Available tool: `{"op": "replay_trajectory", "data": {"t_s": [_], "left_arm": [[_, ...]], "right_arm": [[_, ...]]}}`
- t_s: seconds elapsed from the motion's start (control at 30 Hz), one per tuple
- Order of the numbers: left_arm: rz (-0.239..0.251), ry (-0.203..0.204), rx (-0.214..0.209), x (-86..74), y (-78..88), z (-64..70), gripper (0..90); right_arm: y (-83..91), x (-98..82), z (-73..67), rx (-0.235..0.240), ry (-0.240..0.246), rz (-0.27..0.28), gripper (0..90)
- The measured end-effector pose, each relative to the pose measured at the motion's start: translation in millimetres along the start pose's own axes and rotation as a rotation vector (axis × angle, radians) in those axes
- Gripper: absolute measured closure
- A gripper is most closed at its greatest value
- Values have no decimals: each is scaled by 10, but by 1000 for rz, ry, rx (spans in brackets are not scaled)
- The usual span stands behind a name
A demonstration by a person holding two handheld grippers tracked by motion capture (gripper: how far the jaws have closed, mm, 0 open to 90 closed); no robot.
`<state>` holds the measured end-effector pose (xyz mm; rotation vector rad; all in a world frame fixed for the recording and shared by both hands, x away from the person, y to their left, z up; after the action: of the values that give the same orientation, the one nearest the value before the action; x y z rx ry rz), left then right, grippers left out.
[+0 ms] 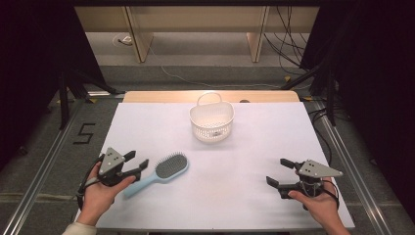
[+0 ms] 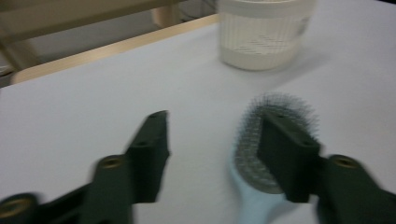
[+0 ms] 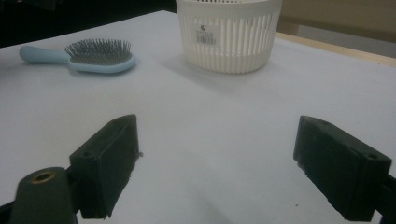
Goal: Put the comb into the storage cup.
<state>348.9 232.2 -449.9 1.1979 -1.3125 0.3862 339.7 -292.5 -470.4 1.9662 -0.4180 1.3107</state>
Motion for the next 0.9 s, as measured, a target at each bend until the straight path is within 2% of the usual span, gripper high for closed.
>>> {"op": "replay_trajectory", "data": {"t_s": [0.07, 0.1, 0.13, 0.17, 0.2, 0.23, 0.27, 0.33, 0.53, 0.57, 0.6, 0.67, 0.7, 0.77, 0.9], "left_arm": [[-87, -9, 33, -54, -21, -67, 613], [-87, -9, 33, -54, -21, -67, 715], [-180, -7, 60, -125, -82, -107, 783], [-224, 2, 61, -158, -120, -113, 827], [-259, 31, 48, -184, -156, -113, 859], [-259, 31, 48, -184, -156, -113, 884], [-328, 66, 4, -221, -216, -84, 893], [-387, 53, -14, -239, -257, -48, 894], [-456, 60, -58, -227, -324, 16, 895], [-456, 60, -58, -227, -324, 16, 895], [-485, 54, -66, -231, -344, 34, 895], [-498, 56, -67, -234, -353, 45, 896], [-528, 48, -66, -242, -361, 54, 896], [-552, 43, -74, -250, -361, 58, 896], [-582, 43, -90, -261, -365, 78, 897]], "right_arm": [[-3, 0, 0, -1, 3, -1, 152], [-3, 0, 0, -1, 3, -1, 152], [-7, -3, 1, -1, 4, -1, 153], [-7, -3, 1, -3, 0, -3, 153], [-7, -2, 2, -4, 0, -4, 152], [-7, -2, 2, -4, 0, -4, 152], [-9, -2, 2, -4, 1, -4, 152], [-9, -3, 6, -6, 3, -4, 153], [-11, -2, 0, -3, 0, -2, 153], [-11, -2, 0, -3, 0, -2, 153], [-11, -2, 1, -4, -1, -2, 153], [-11, -2, 1, -4, 0, -3, 153], [-12, -1, 0, -3, 2, -2, 152], [-11, -2, -2, -3, 2, -5, 153], [-13, -2, -1, -2, 2, -5, 153]]}}
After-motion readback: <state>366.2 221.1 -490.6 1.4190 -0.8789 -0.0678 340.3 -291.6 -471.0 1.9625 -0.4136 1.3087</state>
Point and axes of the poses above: each handheld gripper's, and its own axes: y roughly backward along the jaws, x roughly out of its top, z roughly to its right, the point moved 2 cm from there along -y, roughly forward along the jaws, and after that the axes turned 11 degrees about -y, right-handed, at the moved point
